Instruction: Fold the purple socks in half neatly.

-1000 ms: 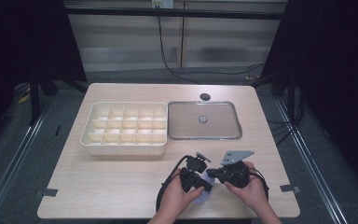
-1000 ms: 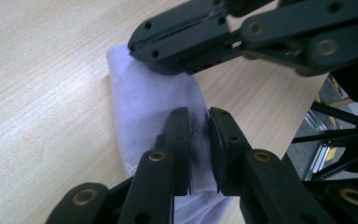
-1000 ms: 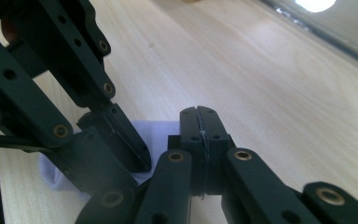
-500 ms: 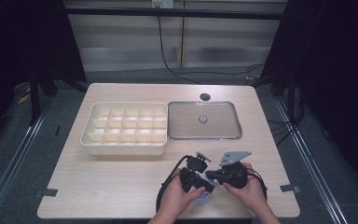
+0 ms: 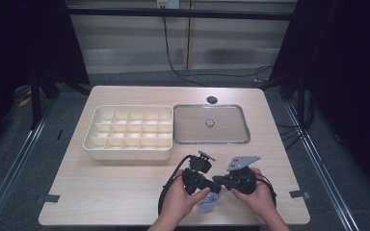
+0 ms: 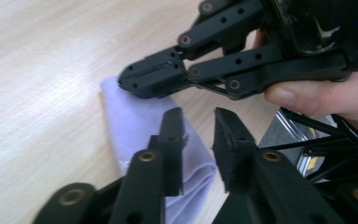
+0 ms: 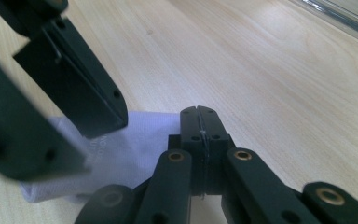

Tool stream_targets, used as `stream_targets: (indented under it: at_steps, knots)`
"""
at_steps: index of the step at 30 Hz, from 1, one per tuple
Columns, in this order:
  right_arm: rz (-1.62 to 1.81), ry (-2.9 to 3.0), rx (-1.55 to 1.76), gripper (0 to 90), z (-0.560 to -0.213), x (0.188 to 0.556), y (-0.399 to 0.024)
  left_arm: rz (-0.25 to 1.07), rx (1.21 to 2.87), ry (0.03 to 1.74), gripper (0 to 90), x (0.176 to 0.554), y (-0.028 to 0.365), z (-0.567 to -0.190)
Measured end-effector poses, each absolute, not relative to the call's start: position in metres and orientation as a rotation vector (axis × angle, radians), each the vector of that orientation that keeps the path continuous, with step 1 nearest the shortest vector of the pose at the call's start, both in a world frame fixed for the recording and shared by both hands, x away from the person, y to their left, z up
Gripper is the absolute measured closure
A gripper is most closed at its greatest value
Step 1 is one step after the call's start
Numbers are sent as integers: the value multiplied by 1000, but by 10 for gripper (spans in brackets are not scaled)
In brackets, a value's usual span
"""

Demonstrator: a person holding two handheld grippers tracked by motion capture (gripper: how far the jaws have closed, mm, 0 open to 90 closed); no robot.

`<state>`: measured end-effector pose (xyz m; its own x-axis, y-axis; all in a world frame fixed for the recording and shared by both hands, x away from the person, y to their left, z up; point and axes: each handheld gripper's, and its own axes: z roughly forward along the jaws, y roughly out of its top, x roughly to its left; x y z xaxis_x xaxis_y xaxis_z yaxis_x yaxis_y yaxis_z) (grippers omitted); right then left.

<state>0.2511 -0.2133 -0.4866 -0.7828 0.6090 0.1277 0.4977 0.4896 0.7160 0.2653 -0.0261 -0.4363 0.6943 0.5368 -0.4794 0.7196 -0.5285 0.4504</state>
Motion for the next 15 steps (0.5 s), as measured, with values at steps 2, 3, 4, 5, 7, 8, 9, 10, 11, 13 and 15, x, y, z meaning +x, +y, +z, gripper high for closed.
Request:
stream_targets:
  at_steps: [2,3,4,5,7,8,9,10,11,13,15]
  knots:
    - [1175,2586,959,900,-487,251,-213,-370,2265,966,784,267,-23,-436]
    - [1172,2590,953,900,-487,252,-214,-365,2271,969,802,268,-22,-435]
    - [1171,2590,954,900,-487,252,-213,-356,2261,986,808,267,-22,-437]
    - [1168,2591,958,900,-487,251,-213,-362,2275,976,812,268,-22,-439]
    - [1167,2591,959,900,-487,251,-213,-370,2287,977,812,266,-23,-444]
    - [1167,2590,958,900,-487,251,-213,-382,2297,977,812,264,-25,-448]
    - [1166,2591,958,900,-487,251,-213,-385,2303,974,812,263,-26,-450]
    - [1166,2592,959,900,-487,251,-213,-393,2312,974,812,262,-28,-455]
    - [1164,2592,957,900,-487,251,-213,-397,2319,974,812,261,-29,-458]
    - [1166,2594,959,900,-487,251,-213,-400,2325,974,813,259,-31,-462]
    - [1167,2596,958,900,-487,251,-213,-384,2327,975,822,257,-32,-466]
